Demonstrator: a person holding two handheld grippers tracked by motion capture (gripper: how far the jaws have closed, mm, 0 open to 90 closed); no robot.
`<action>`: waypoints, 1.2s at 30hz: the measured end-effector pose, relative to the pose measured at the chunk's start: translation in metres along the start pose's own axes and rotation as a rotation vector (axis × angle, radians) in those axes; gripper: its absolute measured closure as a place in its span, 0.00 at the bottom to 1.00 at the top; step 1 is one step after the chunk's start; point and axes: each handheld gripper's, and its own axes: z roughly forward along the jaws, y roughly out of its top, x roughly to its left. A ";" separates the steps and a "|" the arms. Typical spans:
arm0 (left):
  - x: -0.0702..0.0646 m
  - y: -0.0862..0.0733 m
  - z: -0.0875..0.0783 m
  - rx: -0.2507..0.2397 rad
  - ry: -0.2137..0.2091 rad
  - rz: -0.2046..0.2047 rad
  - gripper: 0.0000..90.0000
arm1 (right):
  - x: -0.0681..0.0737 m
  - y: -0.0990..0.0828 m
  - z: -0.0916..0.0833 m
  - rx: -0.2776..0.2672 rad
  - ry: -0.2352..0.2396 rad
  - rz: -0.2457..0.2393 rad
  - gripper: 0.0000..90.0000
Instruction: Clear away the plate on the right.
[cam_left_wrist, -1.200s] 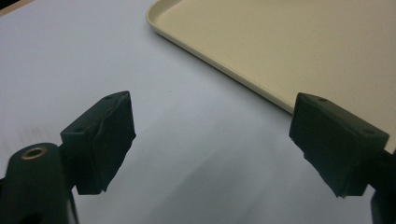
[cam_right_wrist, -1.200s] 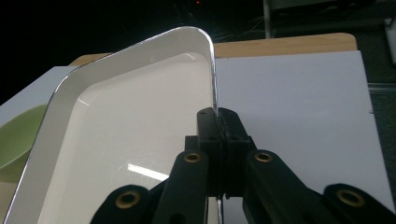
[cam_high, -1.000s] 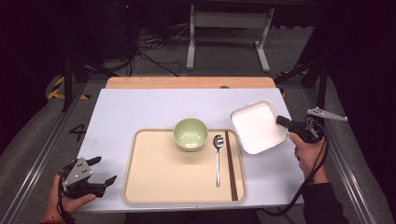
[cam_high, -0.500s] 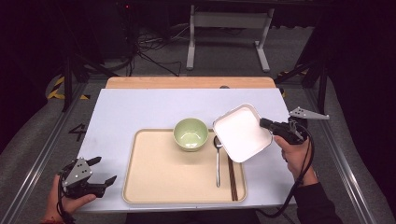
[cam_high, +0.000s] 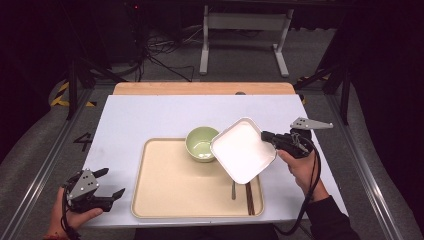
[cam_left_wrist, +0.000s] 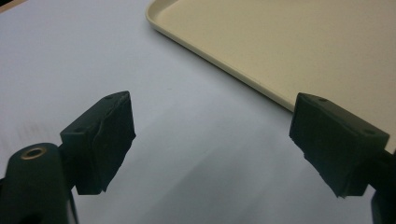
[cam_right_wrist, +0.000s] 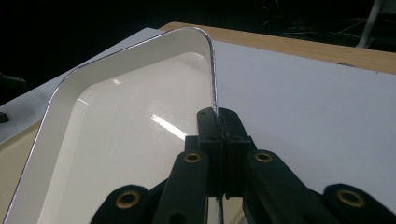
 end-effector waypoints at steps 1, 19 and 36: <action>0.000 0.000 0.000 0.000 -0.001 0.000 0.17 | 0.002 0.000 0.001 0.002 0.006 -0.007 1.00; 0.000 0.001 -0.001 -0.002 0.002 -0.004 0.17 | 0.034 0.002 0.028 0.059 0.084 -0.085 1.00; 0.000 0.001 -0.002 -0.004 0.006 -0.006 0.17 | 0.077 0.002 0.068 0.144 0.172 -0.200 1.00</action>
